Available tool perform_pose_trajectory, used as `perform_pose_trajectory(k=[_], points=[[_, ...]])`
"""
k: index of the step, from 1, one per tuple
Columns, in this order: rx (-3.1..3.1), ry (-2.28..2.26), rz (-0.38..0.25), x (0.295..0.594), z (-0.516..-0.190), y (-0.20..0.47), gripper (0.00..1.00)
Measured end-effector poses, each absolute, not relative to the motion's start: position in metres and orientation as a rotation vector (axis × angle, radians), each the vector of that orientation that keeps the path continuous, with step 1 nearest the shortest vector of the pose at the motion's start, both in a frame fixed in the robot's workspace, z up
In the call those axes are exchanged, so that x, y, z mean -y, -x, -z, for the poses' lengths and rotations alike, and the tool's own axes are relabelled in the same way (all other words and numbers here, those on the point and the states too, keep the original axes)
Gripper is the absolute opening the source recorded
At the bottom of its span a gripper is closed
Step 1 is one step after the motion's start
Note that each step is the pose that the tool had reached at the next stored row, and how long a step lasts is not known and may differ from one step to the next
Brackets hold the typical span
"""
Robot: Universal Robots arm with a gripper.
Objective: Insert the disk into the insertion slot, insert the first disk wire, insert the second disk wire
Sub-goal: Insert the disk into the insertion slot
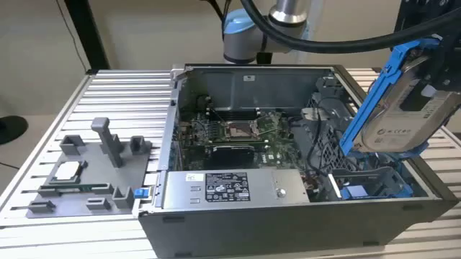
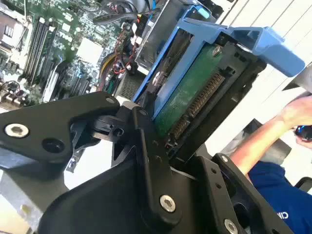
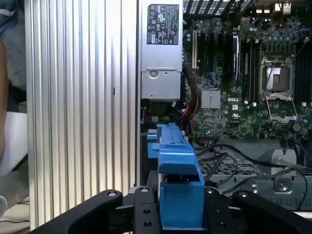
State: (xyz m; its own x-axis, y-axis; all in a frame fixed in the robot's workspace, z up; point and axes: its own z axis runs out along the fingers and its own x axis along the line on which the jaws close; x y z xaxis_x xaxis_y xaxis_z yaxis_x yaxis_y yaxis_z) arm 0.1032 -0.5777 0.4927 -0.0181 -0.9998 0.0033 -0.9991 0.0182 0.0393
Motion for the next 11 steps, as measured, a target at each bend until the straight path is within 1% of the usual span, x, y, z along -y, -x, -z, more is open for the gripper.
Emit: perform_pose_trajectory(k=[11], points=[[2.220, -2.180, 0.041, 0.5777, -0.4926, -0.1032, 0.00]])
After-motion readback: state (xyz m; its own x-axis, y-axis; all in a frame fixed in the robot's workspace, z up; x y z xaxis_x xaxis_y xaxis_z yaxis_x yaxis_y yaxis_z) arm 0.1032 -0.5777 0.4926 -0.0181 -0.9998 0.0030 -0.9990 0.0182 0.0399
